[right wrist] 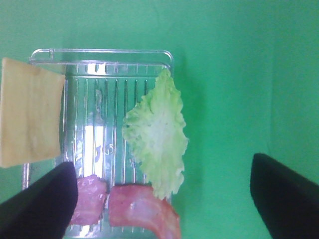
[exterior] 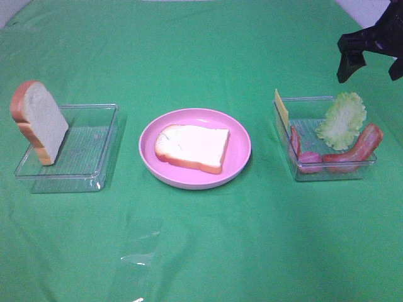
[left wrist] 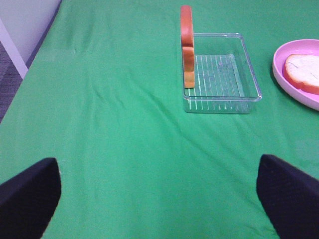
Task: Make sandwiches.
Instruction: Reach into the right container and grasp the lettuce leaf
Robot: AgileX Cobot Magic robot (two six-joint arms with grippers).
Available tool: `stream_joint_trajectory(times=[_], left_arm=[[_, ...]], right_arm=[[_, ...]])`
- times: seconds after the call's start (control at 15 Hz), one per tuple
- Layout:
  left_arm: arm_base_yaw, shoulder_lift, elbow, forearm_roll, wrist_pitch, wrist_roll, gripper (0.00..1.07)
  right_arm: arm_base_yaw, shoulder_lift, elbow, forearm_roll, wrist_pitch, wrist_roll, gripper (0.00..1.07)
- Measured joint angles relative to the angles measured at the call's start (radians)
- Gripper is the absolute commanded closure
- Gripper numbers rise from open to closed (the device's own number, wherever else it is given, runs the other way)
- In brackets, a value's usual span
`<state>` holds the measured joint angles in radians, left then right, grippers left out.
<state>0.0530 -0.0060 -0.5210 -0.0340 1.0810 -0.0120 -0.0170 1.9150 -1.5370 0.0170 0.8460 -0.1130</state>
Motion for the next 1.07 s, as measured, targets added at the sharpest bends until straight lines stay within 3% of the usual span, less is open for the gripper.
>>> stream_joint_trajectory(times=[0.93, 1.07], left_arm=[[0.0, 0.0, 0.0, 0.0, 0.0, 0.0, 0.07], [0.0, 0.0, 0.0, 0.0, 0.0, 0.0, 0.07]], right_arm=[[0.0, 0.205, 0.0, -0.038, -0.096, -0.003, 0.25], [0.0, 0.207, 0.0, -0.038, -0.115, -0.003, 0.31]])
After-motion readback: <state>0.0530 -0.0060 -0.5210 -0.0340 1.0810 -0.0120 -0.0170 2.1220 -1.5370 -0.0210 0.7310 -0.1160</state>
